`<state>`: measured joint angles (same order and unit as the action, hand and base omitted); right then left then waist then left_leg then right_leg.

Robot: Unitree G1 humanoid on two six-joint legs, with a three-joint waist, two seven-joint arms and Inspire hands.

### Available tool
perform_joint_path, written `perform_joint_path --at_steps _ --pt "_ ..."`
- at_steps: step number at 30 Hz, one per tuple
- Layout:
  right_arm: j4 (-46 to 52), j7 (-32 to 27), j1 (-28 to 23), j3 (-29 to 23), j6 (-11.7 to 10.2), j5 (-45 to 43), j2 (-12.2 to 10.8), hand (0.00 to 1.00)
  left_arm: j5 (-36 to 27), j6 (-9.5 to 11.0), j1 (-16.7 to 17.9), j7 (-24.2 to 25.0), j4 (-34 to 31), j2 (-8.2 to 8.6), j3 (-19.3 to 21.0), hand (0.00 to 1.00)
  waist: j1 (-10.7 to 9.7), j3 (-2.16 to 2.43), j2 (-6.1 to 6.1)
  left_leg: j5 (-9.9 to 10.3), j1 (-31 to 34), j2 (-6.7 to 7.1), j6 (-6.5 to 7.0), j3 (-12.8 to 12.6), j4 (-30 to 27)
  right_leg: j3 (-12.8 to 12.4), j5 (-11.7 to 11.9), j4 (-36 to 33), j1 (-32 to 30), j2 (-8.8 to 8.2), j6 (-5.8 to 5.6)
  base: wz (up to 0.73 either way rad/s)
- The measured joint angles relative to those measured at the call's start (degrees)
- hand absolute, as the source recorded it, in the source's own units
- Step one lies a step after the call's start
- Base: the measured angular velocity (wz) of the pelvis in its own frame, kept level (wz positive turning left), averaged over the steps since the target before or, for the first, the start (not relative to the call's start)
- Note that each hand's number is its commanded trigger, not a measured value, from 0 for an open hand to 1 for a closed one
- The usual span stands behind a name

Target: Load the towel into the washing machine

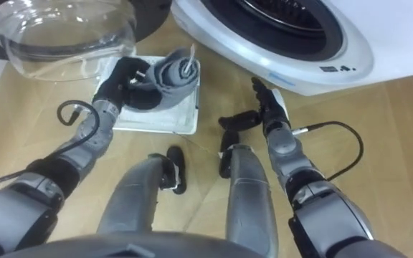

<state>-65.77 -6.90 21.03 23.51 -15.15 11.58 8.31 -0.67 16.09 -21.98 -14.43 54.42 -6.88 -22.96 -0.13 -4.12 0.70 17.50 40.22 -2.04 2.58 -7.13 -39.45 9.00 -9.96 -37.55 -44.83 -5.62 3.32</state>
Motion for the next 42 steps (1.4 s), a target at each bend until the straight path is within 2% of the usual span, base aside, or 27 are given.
perform_joint_path --at_steps 5,9,14,18,23,26,28,31,33,36,39,42 --pt "2.8 0.1 -0.2 0.1 -0.1 -0.9 -0.4 0.0 -5.0 0.2 0.0 1.9 -3.5 0.64 -0.3 1.0 -0.2 0.1 -0.15 -0.4 0.1 0.04 0.11 -0.1 -0.2 0.3 0.3 -0.1 0.1 -0.32 0.07 0.03" --pt "3.6 0.7 -0.4 0.1 -0.3 -1.0 -1.2 0.0 -7.9 0.3 0.0 4.1 -6.2 0.65 -0.2 1.0 -0.3 0.65 -1.02 -0.5 0.3 -0.25 -0.02 0.0 -0.3 0.7 0.6 0.0 0.2 -0.23 0.29 0.01" --pt "3.6 1.3 -0.7 0.3 -0.3 -1.4 -1.3 0.0 -11.4 0.4 0.0 7.7 -8.4 1.51 0.4 1.0 -1.2 0.71 -1.08 -0.6 0.2 -0.55 -0.05 0.5 -0.4 1.1 1.3 1.3 1.1 0.26 0.14 -0.01" --pt "3.6 3.2 -1.6 0.1 -0.3 -3.0 -1.6 0.0 -21.9 0.3 0.0 13.9 -8.5 1.61 0.3 1.0 -1.1 0.75 -1.08 -0.7 0.3 -1.47 -0.06 0.5 0.0 0.9 2.8 4.0 1.7 1.69 0.1 -0.12" --pt "3.6 4.0 -3.4 -0.2 -0.1 -4.4 -1.8 0.0 -32.8 -0.4 0.1 20.9 -8.6 1.87 0.0 1.0 -1.2 0.77 -1.03 -0.7 0.7 -1.49 -0.08 1.0 -0.1 1.4 2.9 3.9 1.7 1.7 0.11 0.02" --pt "3.6 5.2 -3.5 -0.1 0.3 -4.5 -1.6 0.0 -41.0 -1.4 0.4 23.6 -8.8 1.71 -2.2 1.0 -1.2 0.88 -0.86 -0.7 0.6 -1.33 -0.04 1.0 -0.2 1.3 2.9 3.6 1.7 1.57 0.1 0.0" --pt "3.6 5.9 -3.5 -0.3 0.7 -5.9 -1.6 0.0 -47.0 -3.2 0.4 26.7 -8.8 1.33 -4.0 1.0 -1.3 0.97 -0.77 -0.7 0.6 -1.28 -0.05 1.0 -0.1 1.3 2.8 3.7 1.7 1.52 0.08 0.0" --pt "3.6 6.6 -3.6 -0.6 2.3 -6.9 -1.5 0.0 -50.7 -5.6 0.6 30.1 -8.8 0.31 -5.9 1.0 -1.5 1.3 -0.27 -0.8 0.4 -1.15 -0.09 1.0 -0.1 1.2 2.8 3.8 1.7 1.45 0.08 0.0" --pt "3.6 6.8 -3.6 -0.6 2.9 -6.9 -1.2 0.0 -51.8 -7.1 0.6 32.1 -8.8 -0.34 -6.7 1.0 -1.7 1.49 0.04 -0.9 0.4 -1.14 -0.15 1.0 -0.1 1.2 2.9 3.8 1.7 1.45 0.1 0.0" --pt "4.1 7.0 -3.6 -0.6 4.3 -6.9 -1.1 0.0 -53.9 -8.7 0.6 34.5 -8.8 -1.01 -7.4 1.0 -2.0 1.51 0.06 -1.0 0.3 -1.19 -0.31 1.0 0.1 1.2 2.9 3.9 1.7 1.54 0.25 0.0" --pt "4.7 7.1 -3.7 -0.7 5.5 -7.2 -1.2 0.0 -53.6 -10.2 0.9 36.7 -8.6 -1.29 -7.7 1.0 -2.3 1.56 0.24 -1.1 0.3 -1.28 -0.4 1.0 0.1 1.2 3.0 3.9 1.8 1.62 0.37 0.0" --pt "5.0 7.4 -3.6 -1.3 7.4 -7.7 -1.0 0.0 -52.3 -12.1 1.9 39.4 -8.6 -2.68 -7.7 1.0 -2.6 1.54 0.72 -1.1 0.2 -1.31 -0.41 1.0 0.1 1.2 3.0 3.9 1.8 1.65 0.41 0.0"
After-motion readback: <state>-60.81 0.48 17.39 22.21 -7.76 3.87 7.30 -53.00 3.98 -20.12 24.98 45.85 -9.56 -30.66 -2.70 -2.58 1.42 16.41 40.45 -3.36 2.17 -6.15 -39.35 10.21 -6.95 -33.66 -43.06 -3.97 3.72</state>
